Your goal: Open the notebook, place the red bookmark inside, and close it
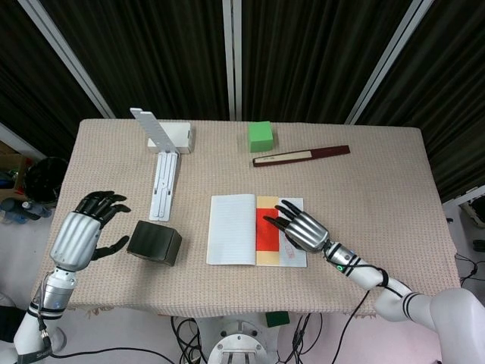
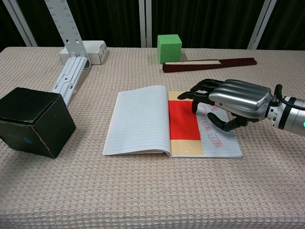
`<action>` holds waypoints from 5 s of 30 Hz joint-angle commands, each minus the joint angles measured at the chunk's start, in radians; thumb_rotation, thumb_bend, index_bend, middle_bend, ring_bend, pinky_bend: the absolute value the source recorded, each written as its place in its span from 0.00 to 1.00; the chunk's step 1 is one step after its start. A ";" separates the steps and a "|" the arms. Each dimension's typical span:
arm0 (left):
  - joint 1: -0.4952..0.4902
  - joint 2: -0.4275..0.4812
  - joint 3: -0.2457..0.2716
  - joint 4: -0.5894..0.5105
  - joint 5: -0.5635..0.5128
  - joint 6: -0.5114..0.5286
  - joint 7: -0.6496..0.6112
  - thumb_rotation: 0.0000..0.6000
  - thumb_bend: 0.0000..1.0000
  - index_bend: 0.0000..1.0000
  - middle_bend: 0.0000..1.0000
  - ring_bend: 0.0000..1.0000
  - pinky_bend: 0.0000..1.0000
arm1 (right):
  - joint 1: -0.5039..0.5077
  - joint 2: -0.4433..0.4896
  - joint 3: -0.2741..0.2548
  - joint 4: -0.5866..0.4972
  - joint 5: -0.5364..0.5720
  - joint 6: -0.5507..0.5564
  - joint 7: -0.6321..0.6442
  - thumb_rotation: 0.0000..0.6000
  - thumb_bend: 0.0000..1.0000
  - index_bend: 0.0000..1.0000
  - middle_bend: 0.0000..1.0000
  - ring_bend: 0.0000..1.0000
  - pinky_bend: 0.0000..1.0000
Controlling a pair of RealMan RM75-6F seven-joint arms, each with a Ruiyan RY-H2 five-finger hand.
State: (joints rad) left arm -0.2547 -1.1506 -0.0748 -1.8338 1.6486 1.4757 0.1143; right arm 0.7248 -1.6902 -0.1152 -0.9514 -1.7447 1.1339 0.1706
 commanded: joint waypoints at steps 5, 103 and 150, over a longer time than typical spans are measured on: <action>0.002 -0.003 0.003 0.008 0.002 0.002 -0.007 1.00 0.16 0.37 0.27 0.19 0.21 | 0.000 -0.004 0.001 -0.001 -0.009 0.011 0.009 1.00 0.72 0.02 0.29 0.05 0.00; 0.045 -0.006 0.027 0.026 0.030 0.050 -0.026 1.00 0.16 0.37 0.27 0.19 0.21 | 0.131 -0.235 0.148 -0.166 0.037 -0.143 -0.487 1.00 0.64 0.00 0.07 0.00 0.00; 0.047 -0.001 0.027 0.017 0.054 0.053 -0.027 1.00 0.16 0.37 0.27 0.19 0.20 | 0.019 -0.134 0.191 -0.369 0.021 0.071 -0.678 1.00 0.45 0.00 0.01 0.00 0.00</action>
State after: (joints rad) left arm -0.2079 -1.1512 -0.0473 -1.8169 1.7023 1.5293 0.0876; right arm 0.7516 -1.8412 0.0758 -1.2977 -1.7261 1.2008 -0.4938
